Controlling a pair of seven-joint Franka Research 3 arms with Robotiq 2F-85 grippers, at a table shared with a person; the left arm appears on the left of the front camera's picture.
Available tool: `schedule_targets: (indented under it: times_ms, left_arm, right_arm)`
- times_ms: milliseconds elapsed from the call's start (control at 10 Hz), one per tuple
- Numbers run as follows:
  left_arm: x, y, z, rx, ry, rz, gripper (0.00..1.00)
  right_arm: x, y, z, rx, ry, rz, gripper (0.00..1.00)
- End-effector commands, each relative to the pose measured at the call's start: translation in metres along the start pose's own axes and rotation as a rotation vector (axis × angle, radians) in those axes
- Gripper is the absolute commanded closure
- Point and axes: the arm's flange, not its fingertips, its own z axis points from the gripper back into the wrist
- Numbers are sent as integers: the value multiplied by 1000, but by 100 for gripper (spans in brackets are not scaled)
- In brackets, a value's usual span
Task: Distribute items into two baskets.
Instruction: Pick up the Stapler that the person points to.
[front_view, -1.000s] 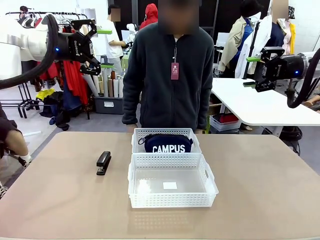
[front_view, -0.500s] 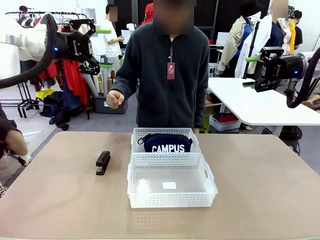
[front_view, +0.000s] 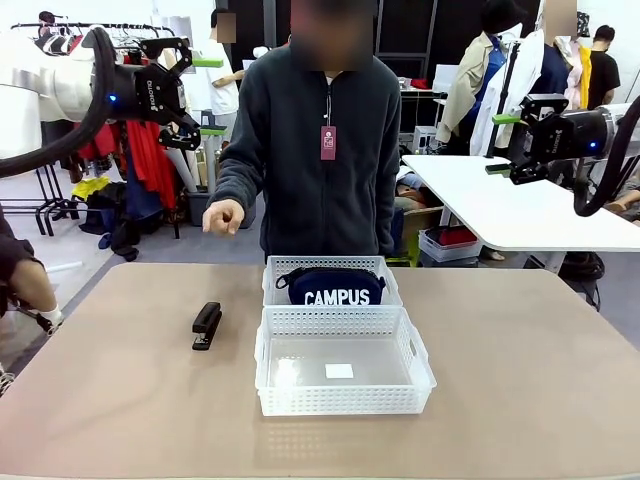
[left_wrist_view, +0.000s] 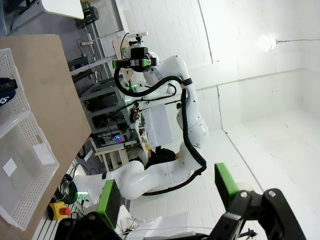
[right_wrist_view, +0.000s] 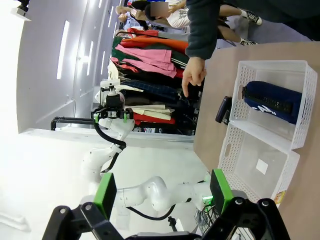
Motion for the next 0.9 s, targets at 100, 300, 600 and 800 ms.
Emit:
schedule_targets:
  times_ms: [100, 300, 600, 800]
  left_arm:
    - [0, -1, 1, -2, 1, -5, 0]
    - [0, -1, 1, -2, 1, -5, 0]
    - [0, -1, 1, -2, 1, -5, 0]
    - [0, -1, 1, -2, 1, -5, 0]
  right_arm:
    - [0, 2, 0, 1, -3, 1, 0]
    - [0, 2, 0, 1, -3, 1, 0]
    - [0, 2, 0, 1, -3, 1, 0]
    - [0, 2, 0, 1, -3, 1, 0]
